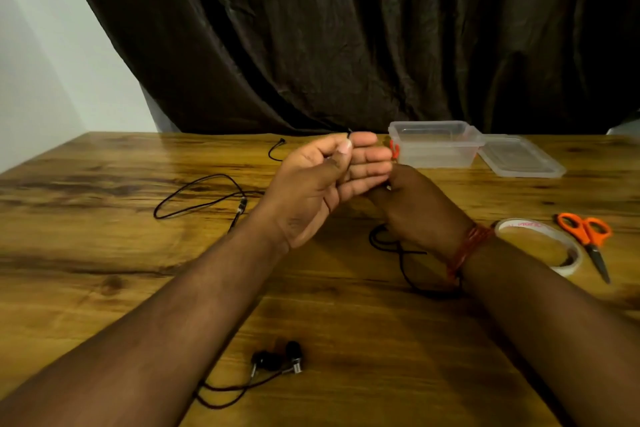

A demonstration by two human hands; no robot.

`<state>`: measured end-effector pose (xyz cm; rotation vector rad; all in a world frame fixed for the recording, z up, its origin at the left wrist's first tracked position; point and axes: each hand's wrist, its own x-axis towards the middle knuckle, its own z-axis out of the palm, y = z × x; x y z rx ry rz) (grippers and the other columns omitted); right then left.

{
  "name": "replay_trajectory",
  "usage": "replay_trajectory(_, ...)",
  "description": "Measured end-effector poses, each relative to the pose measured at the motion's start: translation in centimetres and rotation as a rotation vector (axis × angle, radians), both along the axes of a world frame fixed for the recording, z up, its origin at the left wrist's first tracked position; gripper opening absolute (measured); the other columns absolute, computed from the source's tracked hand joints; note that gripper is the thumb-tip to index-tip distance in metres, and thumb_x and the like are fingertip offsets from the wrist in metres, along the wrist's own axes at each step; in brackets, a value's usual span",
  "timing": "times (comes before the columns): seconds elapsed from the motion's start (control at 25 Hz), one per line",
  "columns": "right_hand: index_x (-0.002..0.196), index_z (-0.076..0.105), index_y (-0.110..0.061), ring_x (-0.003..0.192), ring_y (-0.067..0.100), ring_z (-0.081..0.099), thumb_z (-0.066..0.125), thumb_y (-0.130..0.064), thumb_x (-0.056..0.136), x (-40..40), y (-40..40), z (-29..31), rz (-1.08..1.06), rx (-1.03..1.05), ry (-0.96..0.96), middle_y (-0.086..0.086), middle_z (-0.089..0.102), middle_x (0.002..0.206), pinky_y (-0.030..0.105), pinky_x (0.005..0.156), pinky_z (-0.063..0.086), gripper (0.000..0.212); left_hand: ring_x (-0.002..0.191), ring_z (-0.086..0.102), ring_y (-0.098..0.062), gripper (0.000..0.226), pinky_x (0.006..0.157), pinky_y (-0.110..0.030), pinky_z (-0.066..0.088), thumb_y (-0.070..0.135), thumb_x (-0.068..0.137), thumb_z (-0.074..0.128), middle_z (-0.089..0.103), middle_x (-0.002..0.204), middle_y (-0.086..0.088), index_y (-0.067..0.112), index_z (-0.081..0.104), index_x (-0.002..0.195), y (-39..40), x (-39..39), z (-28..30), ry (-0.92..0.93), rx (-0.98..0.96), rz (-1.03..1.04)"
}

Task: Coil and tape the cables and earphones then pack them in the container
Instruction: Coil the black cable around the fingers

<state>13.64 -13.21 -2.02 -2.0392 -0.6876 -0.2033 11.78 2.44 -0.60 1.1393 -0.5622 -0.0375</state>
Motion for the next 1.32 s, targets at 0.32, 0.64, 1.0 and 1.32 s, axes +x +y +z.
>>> replay_trajectory(0.32,0.083,0.056,-0.029,0.056,0.000,0.044,0.048,-0.037,0.098,-1.6,0.2,0.7,-0.028,-0.472,-0.393,-0.015,0.046,0.062,0.026,0.053,0.034,0.019,0.112,0.067,-0.024,0.025,0.093,-0.032,0.055,0.008,0.104,0.040,0.069,0.119,-0.014,0.004,0.056,0.123,0.8,1.6,-0.6,0.046,-0.016,0.236)
replay_trajectory(0.64,0.090,0.068,-0.016,0.077,0.005,0.054,0.057,-0.024,0.095,-0.9,-2.0,3.4,-0.169,-0.143,-0.520,-0.011,0.059,0.080,0.017,0.066,0.038,0.014,0.095,0.071,-0.019,0.028,0.085,-0.030,0.056,0.009,0.105,0.037,0.074,0.098,-0.008,-0.001,0.061,0.116,0.1,0.2,-1.1,0.043,0.331,-0.032)
replay_trajectory(1.0,0.099,0.066,-0.015,0.045,0.003,0.045,0.044,-0.007,0.099,-1.2,0.5,1.3,-0.002,0.390,0.294,-0.010,0.056,0.057,0.020,0.037,0.036,0.023,0.077,0.072,-0.014,0.025,0.072,-0.024,0.058,0.006,0.103,0.035,0.074,0.084,-0.005,0.004,0.060,0.107,-0.3,-0.8,0.1,0.048,0.063,0.013)
replay_trajectory(1.32,0.086,0.065,-0.015,0.063,0.006,0.051,0.051,-0.023,0.099,-1.3,0.7,0.0,-0.014,-0.254,-0.071,-0.008,0.058,0.070,0.027,0.061,0.040,0.021,0.102,0.071,-0.025,0.024,0.084,-0.031,0.057,0.007,0.104,0.037,0.075,0.103,-0.012,0.004,0.061,0.111,0.1,0.3,0.2,0.037,-0.084,0.194)
